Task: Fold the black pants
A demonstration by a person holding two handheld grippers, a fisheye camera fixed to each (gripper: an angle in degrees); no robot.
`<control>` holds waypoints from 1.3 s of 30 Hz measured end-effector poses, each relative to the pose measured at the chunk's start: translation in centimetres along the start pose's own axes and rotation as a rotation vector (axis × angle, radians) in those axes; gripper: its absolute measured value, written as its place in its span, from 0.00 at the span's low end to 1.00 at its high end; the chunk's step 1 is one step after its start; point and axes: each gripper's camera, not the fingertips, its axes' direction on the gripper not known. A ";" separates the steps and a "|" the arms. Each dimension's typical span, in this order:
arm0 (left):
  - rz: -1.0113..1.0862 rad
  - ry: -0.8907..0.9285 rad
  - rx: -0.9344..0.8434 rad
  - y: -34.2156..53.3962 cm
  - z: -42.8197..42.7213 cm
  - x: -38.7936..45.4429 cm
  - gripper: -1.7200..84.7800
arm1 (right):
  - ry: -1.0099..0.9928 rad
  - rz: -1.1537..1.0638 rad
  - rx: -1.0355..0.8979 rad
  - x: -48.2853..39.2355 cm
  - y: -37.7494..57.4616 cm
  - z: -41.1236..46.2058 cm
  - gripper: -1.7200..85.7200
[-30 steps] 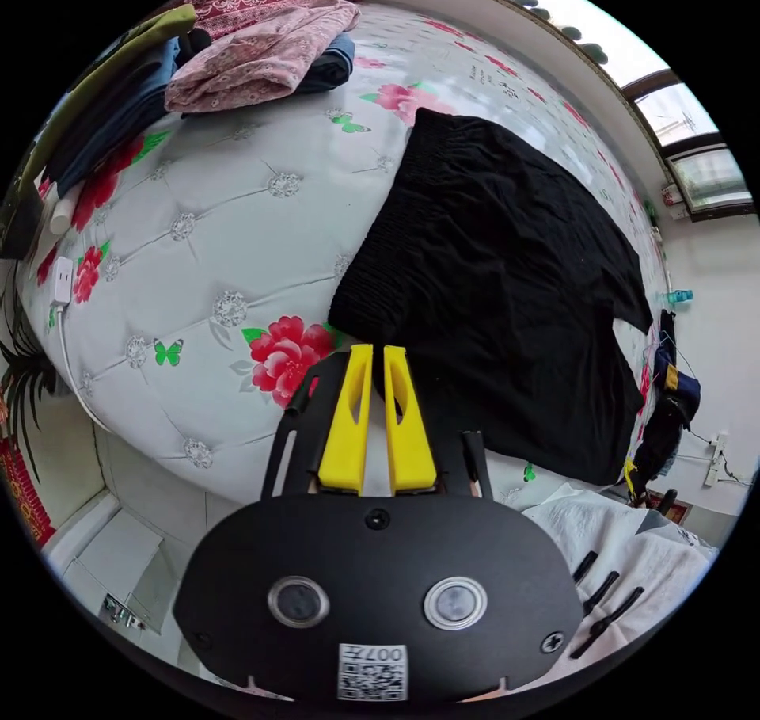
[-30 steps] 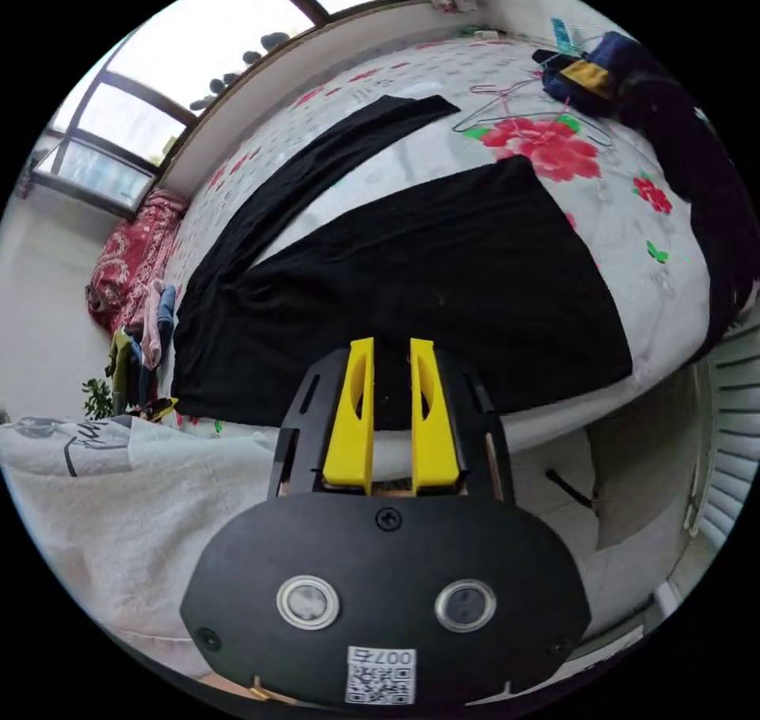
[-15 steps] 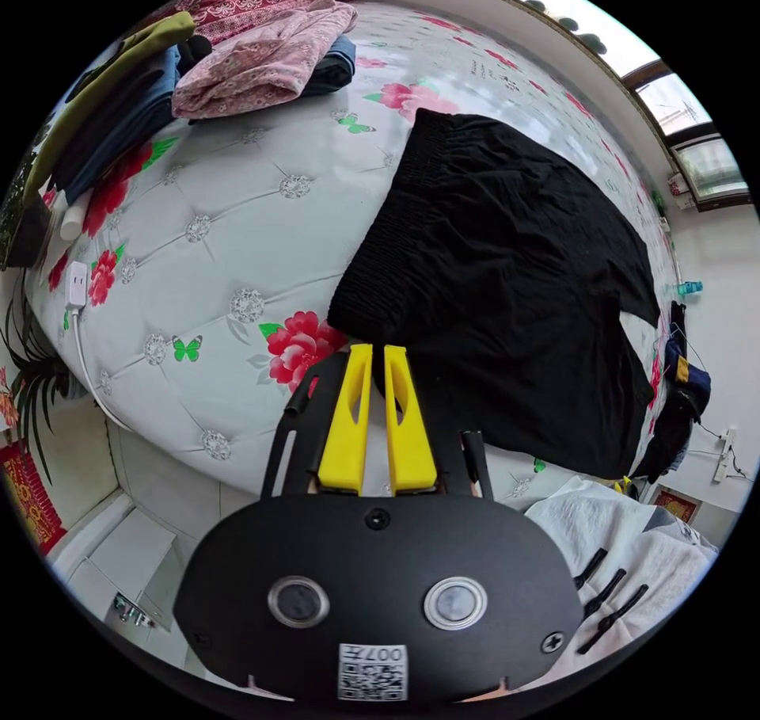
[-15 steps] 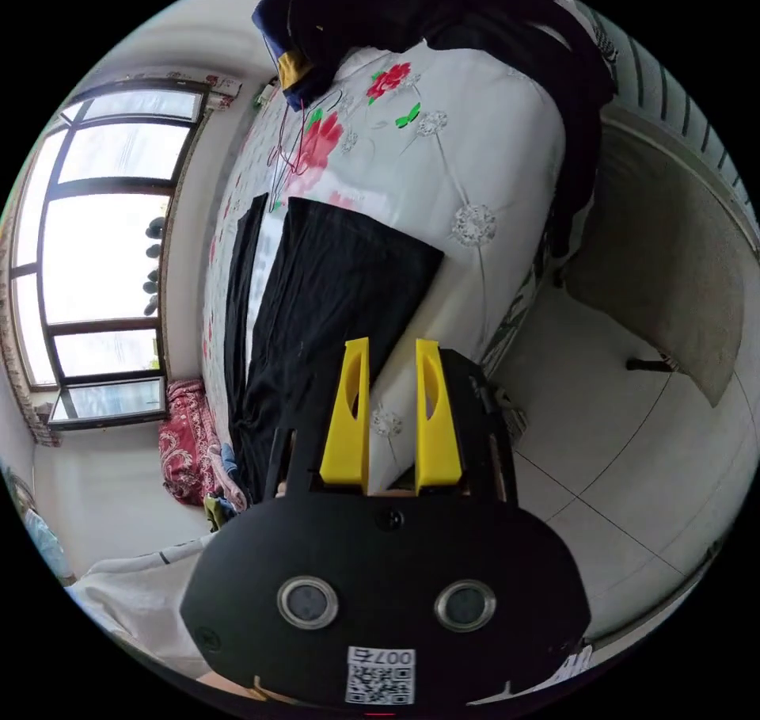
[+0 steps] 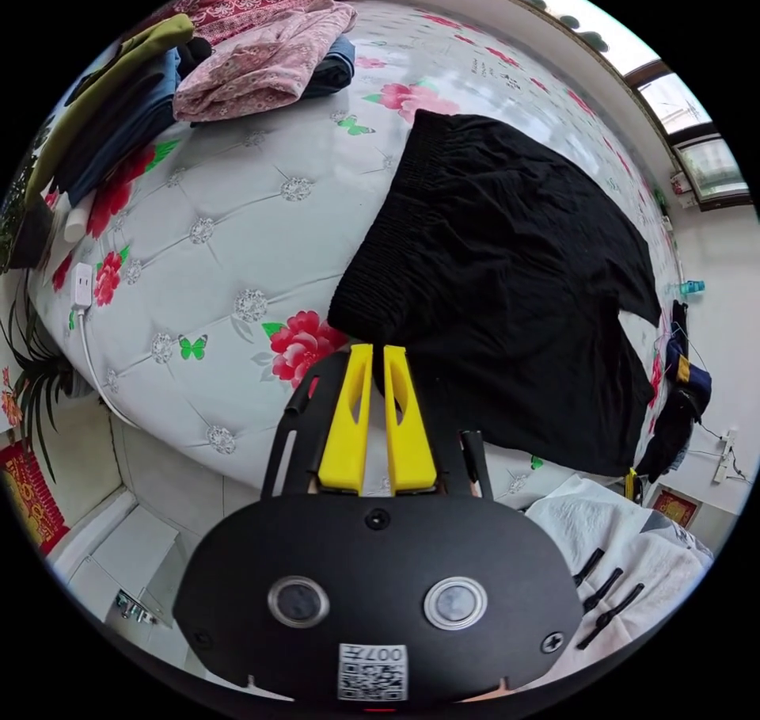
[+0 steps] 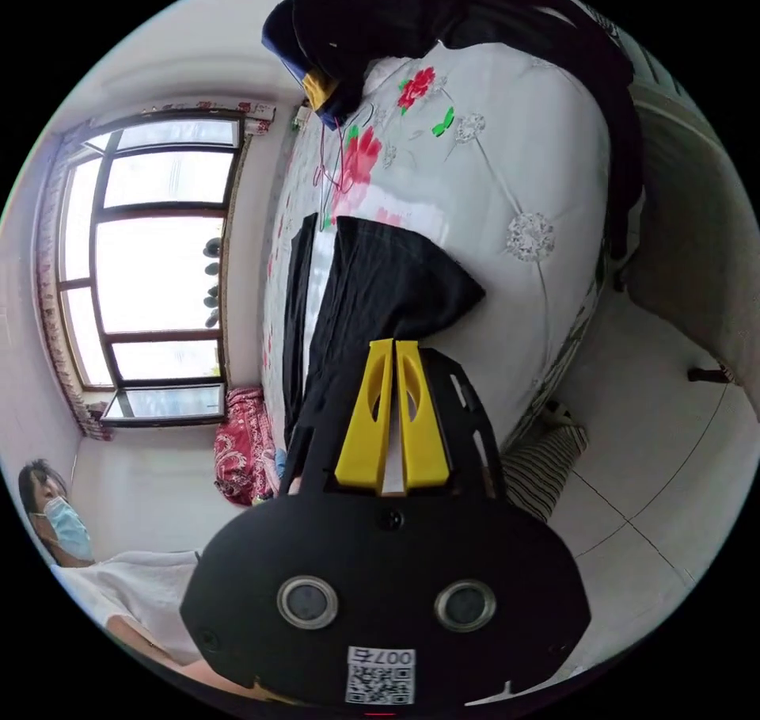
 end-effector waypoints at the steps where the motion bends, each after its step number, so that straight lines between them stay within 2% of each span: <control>1: 0.003 0.000 0.002 0.2 -0.3 0.0 0.02 | -0.014 -0.014 -0.001 -0.6 0.0 -0.4 0.02; 6: 0.020 0.022 0.010 2.7 -3.8 -0.2 0.02 | -0.083 -0.156 -0.015 -7.1 0.9 -4.8 0.02; 11: -0.029 0.102 0.014 4.8 -7.0 -1.9 0.02 | -0.170 -0.197 0.001 -11.8 1.4 -8.3 0.02; 14: -0.102 0.225 0.049 3.8 -8.7 -2.9 0.02 | -0.212 -0.218 -0.047 -15.8 -0.3 -7.2 0.02; 16: -0.099 0.235 0.077 2.1 -9.9 -2.4 0.02 | -0.192 -0.265 -0.095 -19.2 -1.7 -5.2 0.02; 22: 0.001 0.121 0.109 -6.2 -12.9 2.4 0.02 | -0.203 -0.435 -0.163 -32.4 -7.2 4.2 0.02; 27: 0.028 0.082 0.065 -15.5 -12.0 6.0 0.02 | -0.102 -0.495 -0.195 -42.8 -12.9 16.8 0.02; 33: -0.007 0.012 -0.073 -25.1 -7.1 8.7 0.03 | 0.040 -0.481 -0.245 -48.5 -18.1 34.9 0.02; 39: -0.033 -0.028 -0.119 -29.2 -4.9 9.8 0.03 | 0.153 -0.467 -0.324 -49.0 -19.6 49.6 0.02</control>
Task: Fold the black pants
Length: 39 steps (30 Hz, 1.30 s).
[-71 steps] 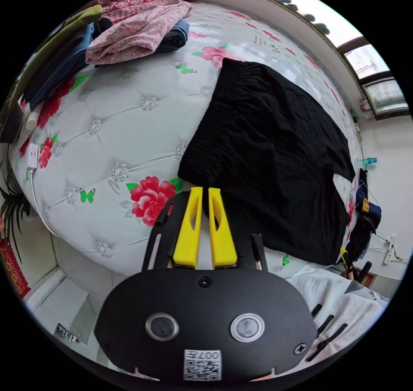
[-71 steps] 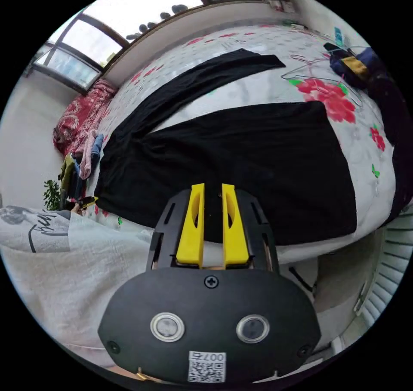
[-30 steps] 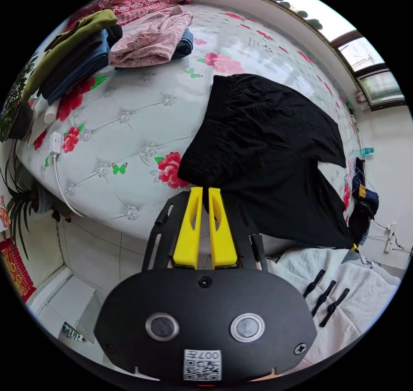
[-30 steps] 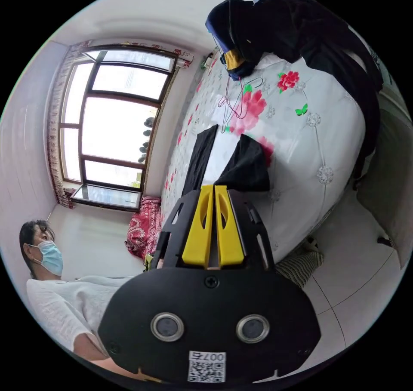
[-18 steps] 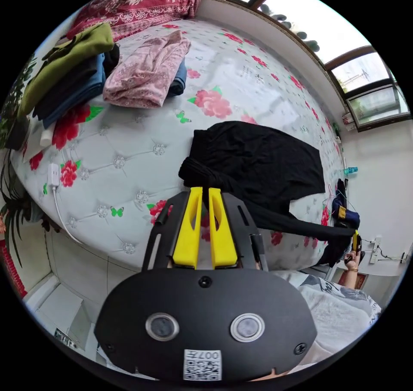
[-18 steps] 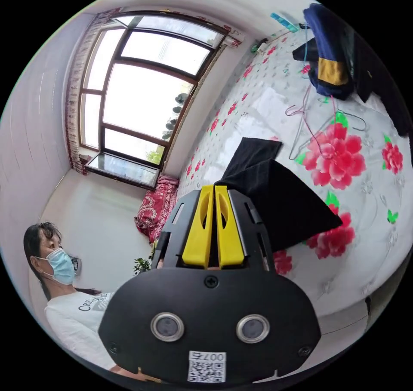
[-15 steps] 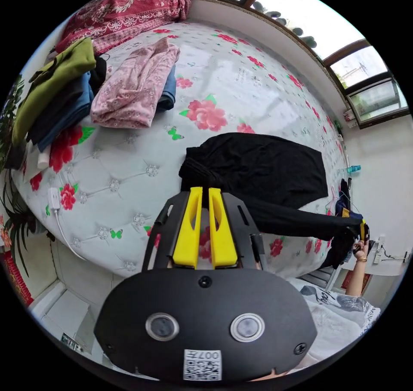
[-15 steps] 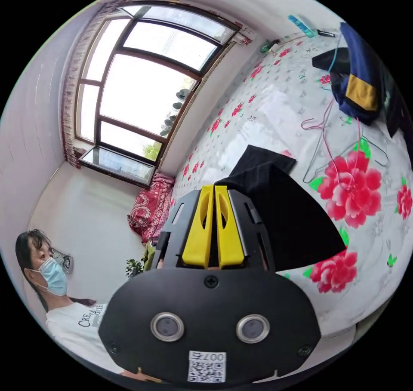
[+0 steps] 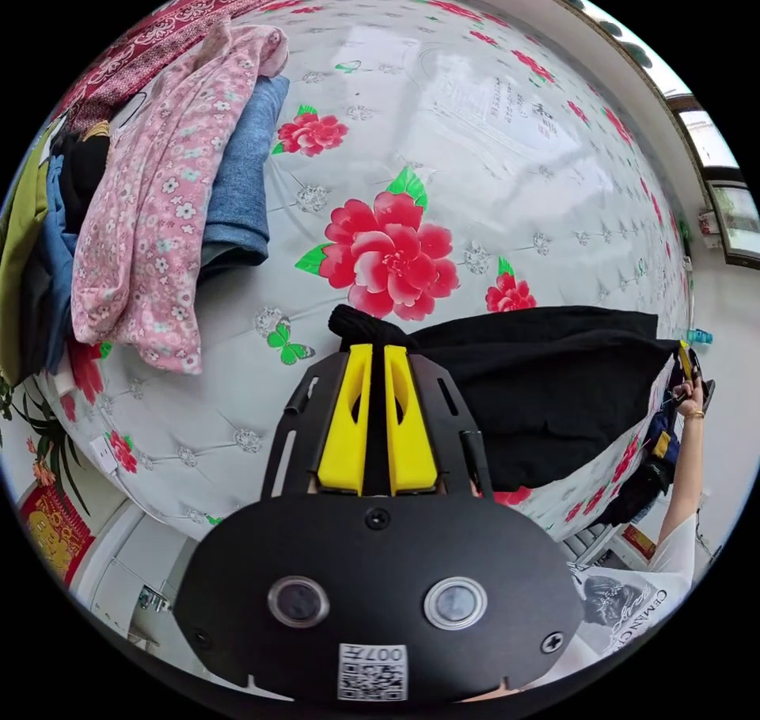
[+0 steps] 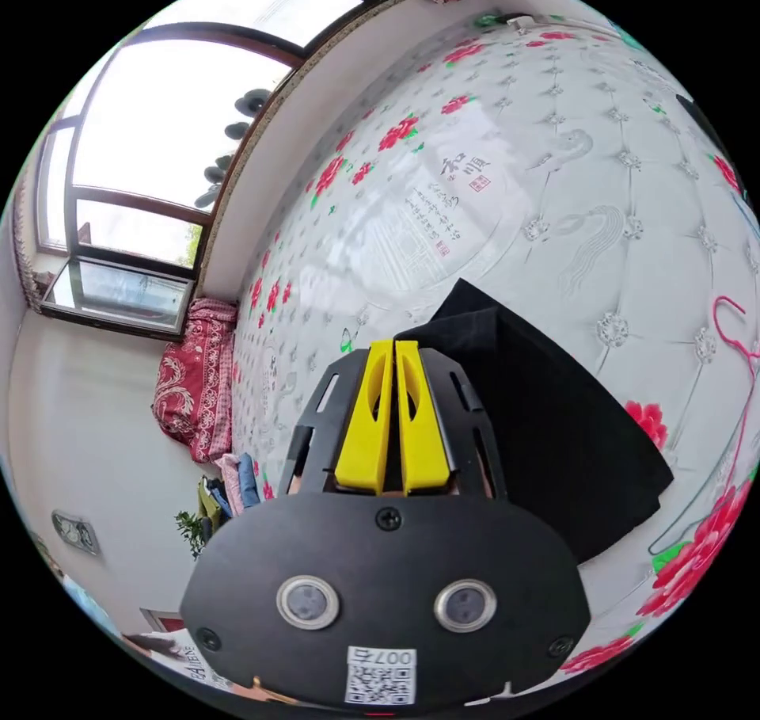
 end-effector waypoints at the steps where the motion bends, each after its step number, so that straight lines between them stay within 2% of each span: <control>1: 0.005 -0.006 -0.003 -0.2 0.1 0.1 0.03 | 0.012 -0.010 -0.008 -0.1 -0.4 0.8 0.02; 4: 0.017 -0.022 -0.007 -0.9 0.3 0.8 0.04 | 0.068 -0.057 -0.046 -0.3 -1.7 3.8 0.02; 10: 0.020 -0.017 0.008 -1.1 -0.6 2.1 0.06 | 0.007 -0.067 -0.052 0.0 -3.0 5.9 0.02; 20: -0.018 0.018 0.062 -1.8 -0.6 2.9 0.10 | 0.174 -0.350 -0.096 -3.5 -3.9 8.8 0.07; 27: 0.019 0.061 0.066 -1.4 -0.8 3.3 0.11 | 0.120 -0.438 0.019 -4.2 -3.7 1.8 0.10; 31: 0.031 -0.035 0.085 -1.8 -1.8 3.6 0.09 | 0.118 -0.441 0.087 -2.6 -0.4 -4.0 0.11; 33: 0.029 -0.096 0.134 -1.2 -3.0 4.0 0.09 | 0.136 -0.392 0.098 0.1 2.7 -7.5 0.11; 39: 0.093 -0.071 0.194 4.0 -1.2 8.1 0.09 | 0.158 -0.141 0.101 9.3 9.5 -12.3 0.10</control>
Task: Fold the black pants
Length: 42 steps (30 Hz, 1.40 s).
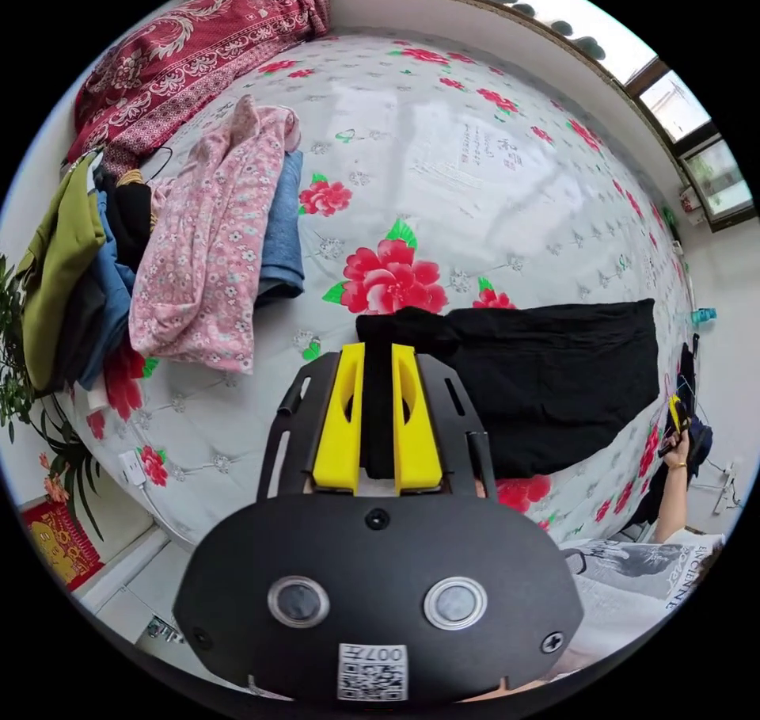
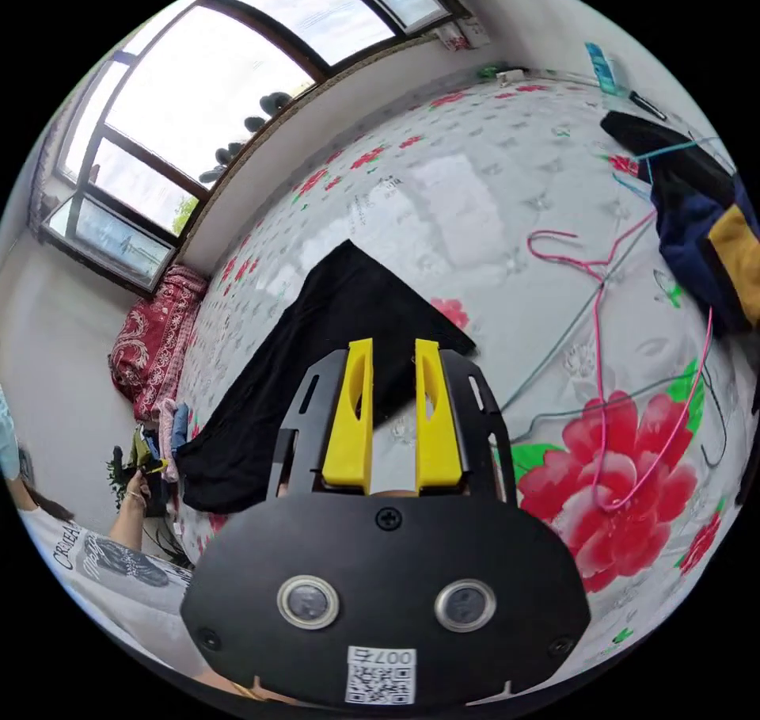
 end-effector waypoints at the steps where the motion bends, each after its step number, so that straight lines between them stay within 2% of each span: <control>1: 0.008 -0.012 -0.004 0.7 0.4 0.7 0.09 | -0.007 0.018 -0.008 0.6 0.3 0.0 0.10; 10: 0.071 -0.120 -0.094 7.5 6.2 7.6 0.07 | -0.057 0.098 -0.054 3.8 -3.9 3.5 0.07; 13: 0.094 -0.172 -0.127 8.0 8.0 8.6 0.06 | -0.002 0.148 -0.100 4.8 -5.6 4.4 0.03; 16: 0.101 -0.203 -0.113 8.4 8.9 9.2 0.04 | 0.036 0.114 -0.052 5.2 -6.7 2.6 0.02; 20: 0.121 -0.244 -0.096 8.8 10.0 10.1 0.02 | 0.183 0.054 0.023 6.6 -7.4 -0.6 0.02; 24: 0.106 -0.267 -0.069 8.9 10.4 10.5 0.01 | -0.006 0.069 -0.053 8.5 -8.3 1.2 0.04; 31: 0.091 -0.250 -0.066 9.0 11.4 9.9 0.01 | -0.110 0.144 -0.098 11.0 -9.7 4.7 0.04; 34: 0.085 -0.249 -0.074 9.1 11.9 9.4 0.01 | -0.076 0.176 -0.108 12.0 -10.5 5.4 0.02; 40: 0.116 -0.258 -0.082 9.2 12.7 8.4 0.01 | 0.072 0.081 -0.046 12.3 -11.4 3.3 0.02; 42: 0.120 -0.267 -0.086 9.3 13.2 7.9 0.01 | 0.150 0.045 -0.113 12.8 -11.7 4.7 0.02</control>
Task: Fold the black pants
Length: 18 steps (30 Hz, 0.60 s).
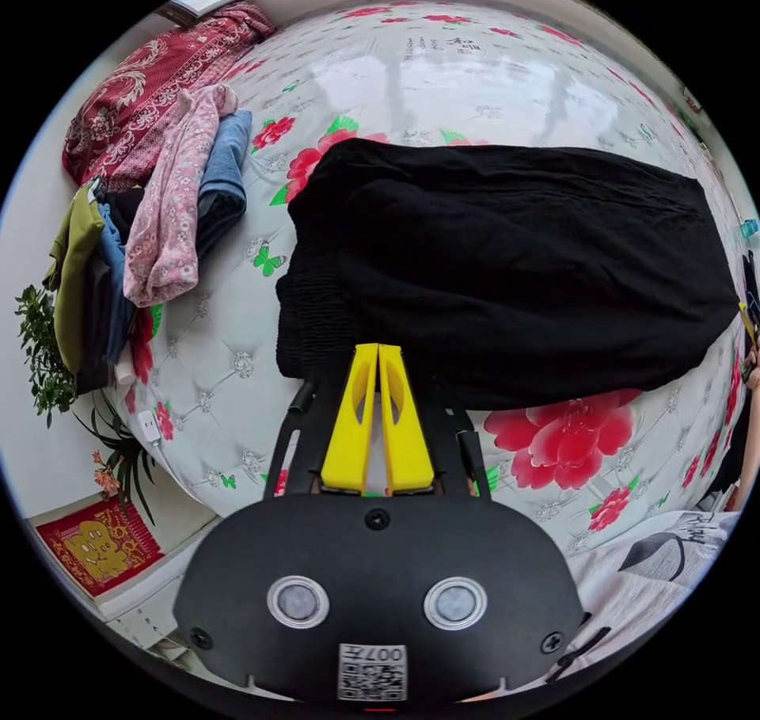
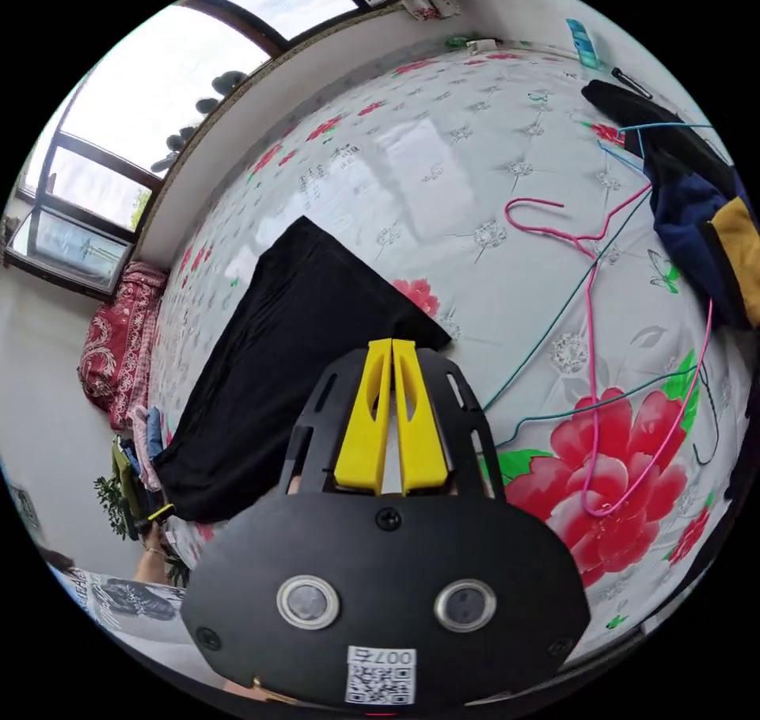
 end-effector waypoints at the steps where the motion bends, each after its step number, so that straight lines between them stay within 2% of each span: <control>1: 0.000 -0.003 0.000 0.0 0.1 -0.1 0.01 | 0.025 -0.002 -0.025 0.2 -0.1 0.7 0.02; 3: -0.002 -0.010 -0.003 0.1 0.4 -0.6 0.01 | 0.043 -0.002 -0.058 1.1 -0.3 2.7 0.03; 8: -0.008 -0.048 0.028 1.2 -0.6 -2.8 0.01 | -0.061 0.099 0.057 4.4 0.4 1.8 0.08; 11: -0.055 -0.055 0.059 2.5 -1.4 -5.2 0.01 | -0.085 0.153 0.034 7.0 1.1 2.8 0.11; 16: -0.185 0.111 0.106 5.2 -1.3 -10.0 0.01 | -0.205 0.209 0.068 10.1 1.5 5.2 0.10; 18: -0.268 0.249 0.147 6.7 -0.7 -12.6 0.01 | -0.273 0.240 0.089 11.3 1.5 7.1 0.07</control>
